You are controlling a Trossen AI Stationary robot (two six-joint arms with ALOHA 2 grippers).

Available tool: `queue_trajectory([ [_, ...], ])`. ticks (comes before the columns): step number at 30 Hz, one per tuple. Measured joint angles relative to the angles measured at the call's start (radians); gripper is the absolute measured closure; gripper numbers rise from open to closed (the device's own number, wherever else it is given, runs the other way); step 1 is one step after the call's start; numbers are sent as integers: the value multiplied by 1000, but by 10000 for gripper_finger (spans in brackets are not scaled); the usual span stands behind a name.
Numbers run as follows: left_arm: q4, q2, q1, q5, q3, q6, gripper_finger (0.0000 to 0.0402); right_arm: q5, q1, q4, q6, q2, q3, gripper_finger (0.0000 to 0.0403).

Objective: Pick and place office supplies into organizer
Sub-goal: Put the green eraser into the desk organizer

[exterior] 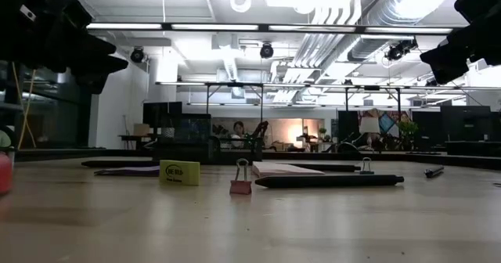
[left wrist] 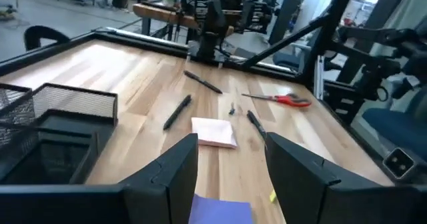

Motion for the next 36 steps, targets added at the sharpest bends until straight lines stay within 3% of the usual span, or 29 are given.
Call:
queue_trajectory([
  [4, 12, 25, 0, -59, 0, 48, 240, 0, 0, 0, 0, 0, 0, 196],
  [13, 62, 51, 0, -302, 0, 113, 240, 0, 0, -6, 0, 0, 0, 196],
  [15, 60, 51, 0, -266, 0, 118, 240, 0, 0, -8, 0, 0, 0, 196],
  [21, 97, 97, 0, 43, 20, 163, 240, 0, 0, -14, 0, 0, 0, 196],
  [26, 91, 242, 0, 125, 94, 169, 240, 0, 0, -14, 0, 0, 0, 196],
  [30, 110, 393, 0, 124, 148, 178, 240, 0, 0, -14, 0, 0, 0, 197],
  [36, 228, 648, 0, 193, 197, 198, 240, 0, 0, -14, 0, 0, 0, 196],
])
